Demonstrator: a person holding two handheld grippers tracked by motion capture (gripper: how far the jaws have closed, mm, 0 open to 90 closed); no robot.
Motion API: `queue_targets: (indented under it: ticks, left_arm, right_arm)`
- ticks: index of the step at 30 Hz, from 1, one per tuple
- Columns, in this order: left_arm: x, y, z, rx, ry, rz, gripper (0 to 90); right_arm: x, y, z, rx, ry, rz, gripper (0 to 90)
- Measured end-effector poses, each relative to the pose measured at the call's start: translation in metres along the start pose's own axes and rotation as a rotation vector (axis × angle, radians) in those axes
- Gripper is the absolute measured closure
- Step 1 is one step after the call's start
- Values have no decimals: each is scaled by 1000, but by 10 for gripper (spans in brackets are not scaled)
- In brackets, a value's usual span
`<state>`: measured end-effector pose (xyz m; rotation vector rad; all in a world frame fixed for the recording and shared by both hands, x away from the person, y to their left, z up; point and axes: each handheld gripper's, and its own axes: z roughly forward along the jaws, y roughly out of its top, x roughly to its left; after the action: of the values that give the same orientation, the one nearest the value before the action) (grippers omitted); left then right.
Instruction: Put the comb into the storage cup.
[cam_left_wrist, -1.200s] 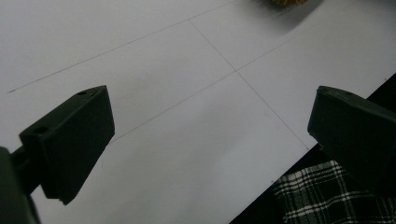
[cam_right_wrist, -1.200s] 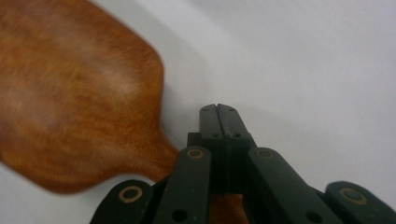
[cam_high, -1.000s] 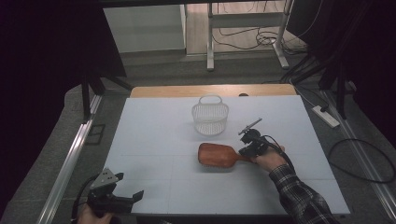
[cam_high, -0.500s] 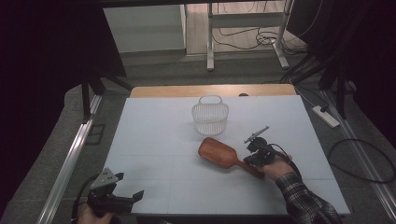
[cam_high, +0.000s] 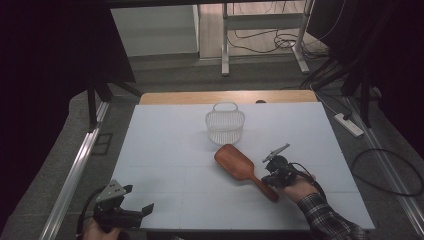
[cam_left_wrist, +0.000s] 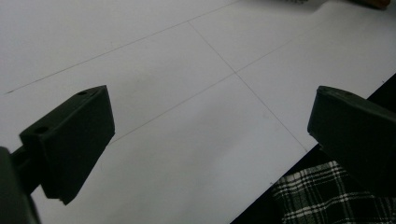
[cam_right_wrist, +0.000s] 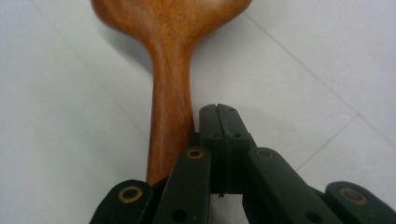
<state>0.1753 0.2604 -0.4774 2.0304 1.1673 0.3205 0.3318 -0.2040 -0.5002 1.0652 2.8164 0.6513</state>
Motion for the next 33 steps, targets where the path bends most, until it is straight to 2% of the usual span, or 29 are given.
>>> queue_targets:
  ticks: [9,12,16,23,28,30,33]
  left_arm:
    - [0,0,0,1,-3,1,15]
    - [0,0,0,1,-2,2,15]
    - [0,0,0,2,-2,2,15]
    - [0,0,1,4,-1,4,15]
    - [0,1,1,4,-2,2,15]
    - [0,1,1,6,0,3,15]
    - [0,1,1,5,0,2,15]
  right_arm:
    - [6,-1,0,0,-2,-19,899]
    - [6,-1,-4,-19,-18,-17,896]
    - [4,-1,-16,-71,-40,-9,844]
    - [7,-2,-32,-138,-71,12,588]
    - [10,-2,-33,-149,-77,-1,369]
    - [12,-1,-33,-156,-95,4,253]
    - [14,2,-33,-154,-118,13,148]
